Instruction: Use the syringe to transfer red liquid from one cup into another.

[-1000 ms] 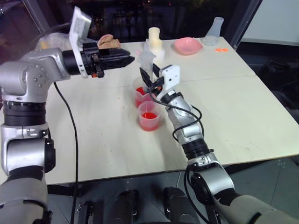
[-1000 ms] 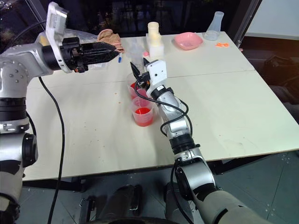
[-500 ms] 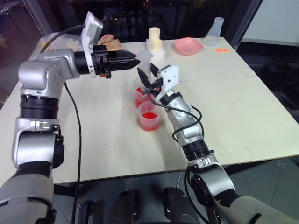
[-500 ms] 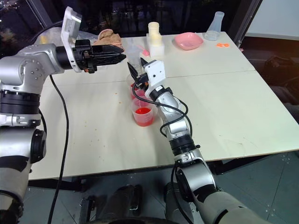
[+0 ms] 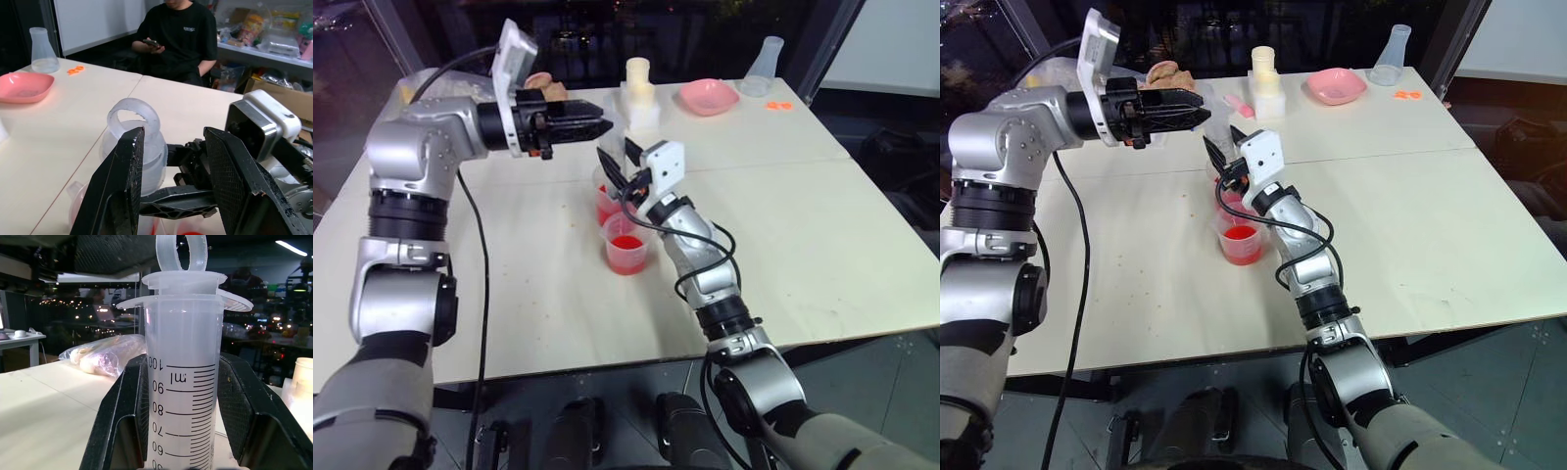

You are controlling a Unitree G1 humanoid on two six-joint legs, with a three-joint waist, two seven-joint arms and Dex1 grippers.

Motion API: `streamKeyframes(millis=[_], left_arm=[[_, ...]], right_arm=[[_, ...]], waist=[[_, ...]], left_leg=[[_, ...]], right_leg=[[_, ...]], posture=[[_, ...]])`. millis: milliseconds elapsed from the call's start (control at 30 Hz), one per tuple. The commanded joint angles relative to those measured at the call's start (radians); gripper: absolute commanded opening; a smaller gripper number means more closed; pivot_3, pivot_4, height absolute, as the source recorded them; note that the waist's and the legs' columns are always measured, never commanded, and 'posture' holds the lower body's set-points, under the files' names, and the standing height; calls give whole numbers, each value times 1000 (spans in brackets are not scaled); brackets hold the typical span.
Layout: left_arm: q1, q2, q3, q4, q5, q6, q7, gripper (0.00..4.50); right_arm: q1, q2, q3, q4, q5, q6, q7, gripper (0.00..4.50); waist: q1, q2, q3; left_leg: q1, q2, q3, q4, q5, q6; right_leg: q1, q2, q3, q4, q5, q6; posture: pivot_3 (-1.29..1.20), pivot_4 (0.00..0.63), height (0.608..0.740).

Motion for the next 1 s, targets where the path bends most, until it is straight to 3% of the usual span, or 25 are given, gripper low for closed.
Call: streamKeyframes(millis=[33, 400, 533, 667, 1000], left_arm=[[-34, -8, 19, -6, 14, -37, 2, 2021], [-42, -69, 25, 36, 18, -36, 10, 2021], [-50, -82, 32, 58, 24, -41, 21, 877], [-62, -95, 51, 77, 19, -22, 36, 35], [-66, -101, 57, 78, 37, -37, 52, 35]], right_arm=[[-4, 5, 7, -69, 5, -1, 5, 1385], [-4, -7, 7, -81, 4, 10, 8, 1385], [-1, -8, 9, -85, 2, 14, 6, 1385], [4, -7, 10, -88, 4, 18, 7, 1385], [3, 17, 0, -81, 41, 66, 13, 1385]], waist=[[0, 0, 0], [0, 0, 0], [-1, 0, 0], [0, 0, 0], [0, 0, 0]], left_leg=[[0, 0, 0, 0, 0, 0], [0, 0, 0, 0, 0, 0], [0, 0, 0, 0, 0, 0], [0, 0, 0, 0, 0, 0], [0, 0, 0, 0, 0, 0]], right_leg=[[0, 0, 0, 0, 0, 0], [0, 0, 0, 0, 0, 0], [0, 0, 0, 0, 0, 0], [0, 0, 0, 0, 0, 0], [0, 0, 0, 0, 0, 0]], posture=[[0, 150, 740], [0, 150, 740], [0, 150, 740], [0, 150, 740], [0, 150, 740]])
